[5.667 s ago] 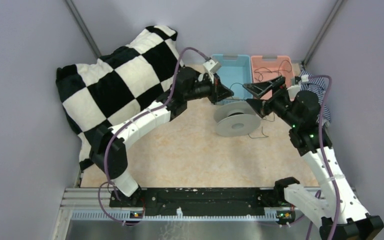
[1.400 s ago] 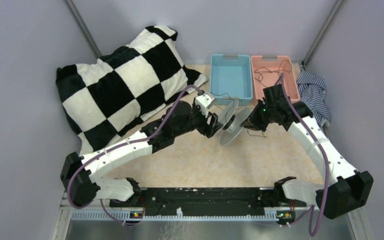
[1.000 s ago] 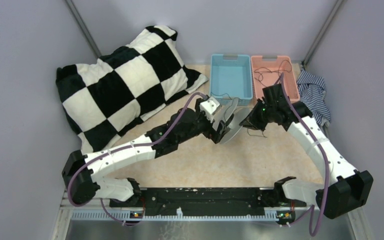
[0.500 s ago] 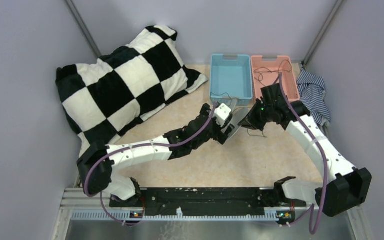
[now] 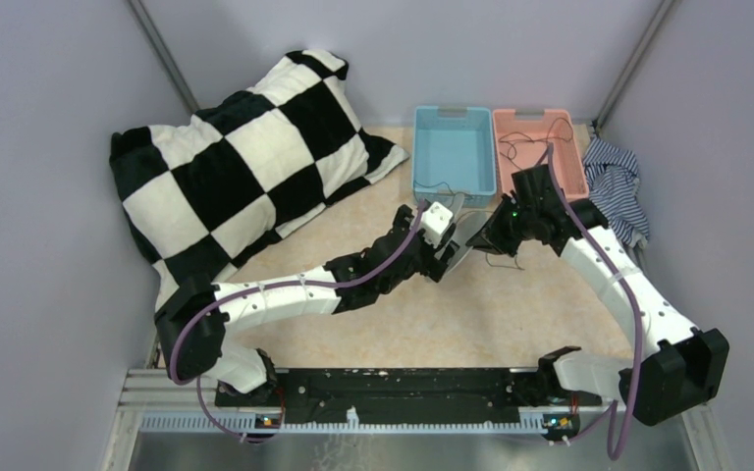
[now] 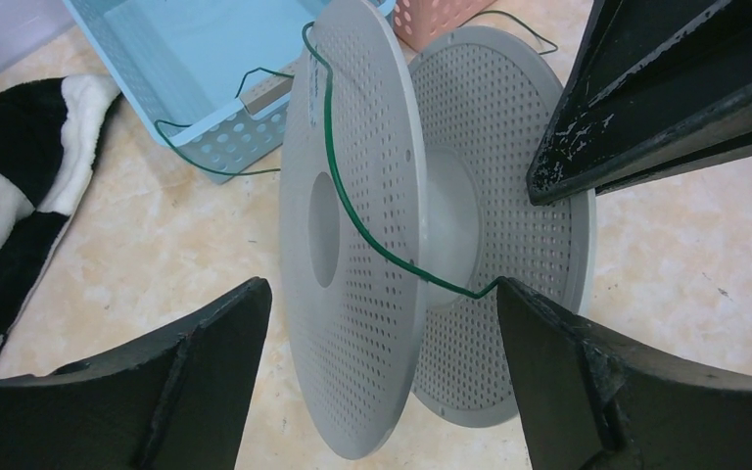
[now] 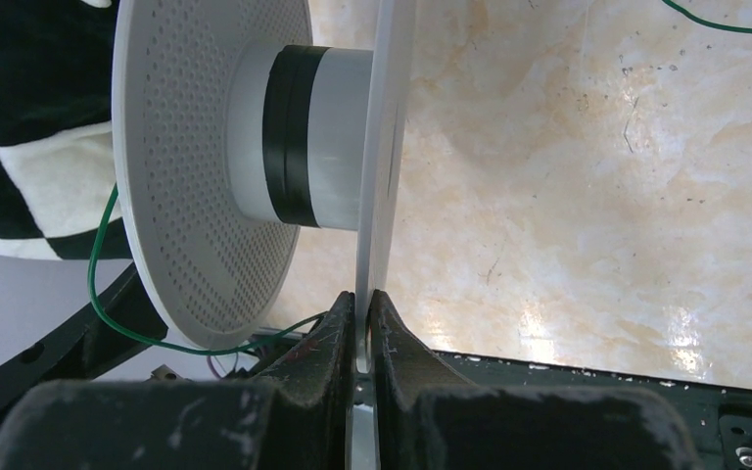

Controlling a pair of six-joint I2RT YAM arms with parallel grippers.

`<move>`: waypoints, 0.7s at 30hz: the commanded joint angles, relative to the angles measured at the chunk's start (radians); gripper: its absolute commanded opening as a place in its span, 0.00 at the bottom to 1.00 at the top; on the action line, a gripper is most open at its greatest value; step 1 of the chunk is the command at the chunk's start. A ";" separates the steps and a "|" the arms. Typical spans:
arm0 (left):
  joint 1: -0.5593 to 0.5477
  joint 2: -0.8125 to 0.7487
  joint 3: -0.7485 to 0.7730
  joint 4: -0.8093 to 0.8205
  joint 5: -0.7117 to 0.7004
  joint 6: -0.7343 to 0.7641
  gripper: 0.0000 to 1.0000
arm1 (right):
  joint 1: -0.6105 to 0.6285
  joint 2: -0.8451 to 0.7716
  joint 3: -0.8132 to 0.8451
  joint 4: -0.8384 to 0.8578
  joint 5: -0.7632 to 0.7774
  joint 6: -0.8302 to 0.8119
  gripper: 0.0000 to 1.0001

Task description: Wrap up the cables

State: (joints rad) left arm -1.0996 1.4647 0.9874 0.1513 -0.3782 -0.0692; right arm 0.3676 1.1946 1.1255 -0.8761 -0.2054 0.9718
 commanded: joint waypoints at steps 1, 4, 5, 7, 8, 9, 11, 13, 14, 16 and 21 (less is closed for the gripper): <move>-0.003 -0.004 0.046 0.062 0.018 -0.019 0.92 | 0.011 -0.014 0.008 0.080 -0.032 0.015 0.00; -0.003 -0.006 0.052 0.068 0.010 -0.018 0.92 | 0.012 -0.015 0.006 0.081 -0.035 0.015 0.00; -0.003 -0.007 0.051 0.073 0.005 -0.016 0.92 | 0.012 -0.016 0.005 0.082 -0.036 0.015 0.00; -0.004 -0.008 0.050 0.079 -0.008 -0.020 0.91 | 0.011 -0.018 0.002 0.086 -0.036 0.015 0.00; -0.003 -0.008 0.049 0.082 -0.017 -0.024 0.90 | 0.011 -0.018 0.002 0.086 -0.037 0.016 0.00; -0.004 -0.010 0.047 0.085 -0.021 -0.032 0.89 | 0.011 -0.018 0.001 0.087 -0.038 0.016 0.00; -0.003 -0.009 0.042 0.089 -0.024 -0.036 0.87 | 0.011 -0.018 -0.001 0.089 -0.040 0.016 0.00; -0.003 -0.004 0.041 0.086 -0.023 -0.039 0.85 | 0.012 -0.020 -0.001 0.089 -0.040 0.018 0.00; -0.004 -0.003 0.042 0.084 -0.025 -0.043 0.82 | 0.012 -0.021 -0.001 0.090 -0.041 0.018 0.00; -0.004 -0.003 0.039 0.084 -0.031 -0.048 0.78 | 0.011 -0.023 -0.005 0.093 -0.042 0.019 0.00; -0.003 0.000 0.036 0.084 -0.041 -0.047 0.66 | 0.011 -0.024 -0.006 0.096 -0.044 0.023 0.00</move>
State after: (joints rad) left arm -1.0996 1.4647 1.0008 0.1776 -0.3927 -0.1070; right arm 0.3710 1.1946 1.1191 -0.8528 -0.2146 0.9733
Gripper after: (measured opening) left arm 0.703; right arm 0.053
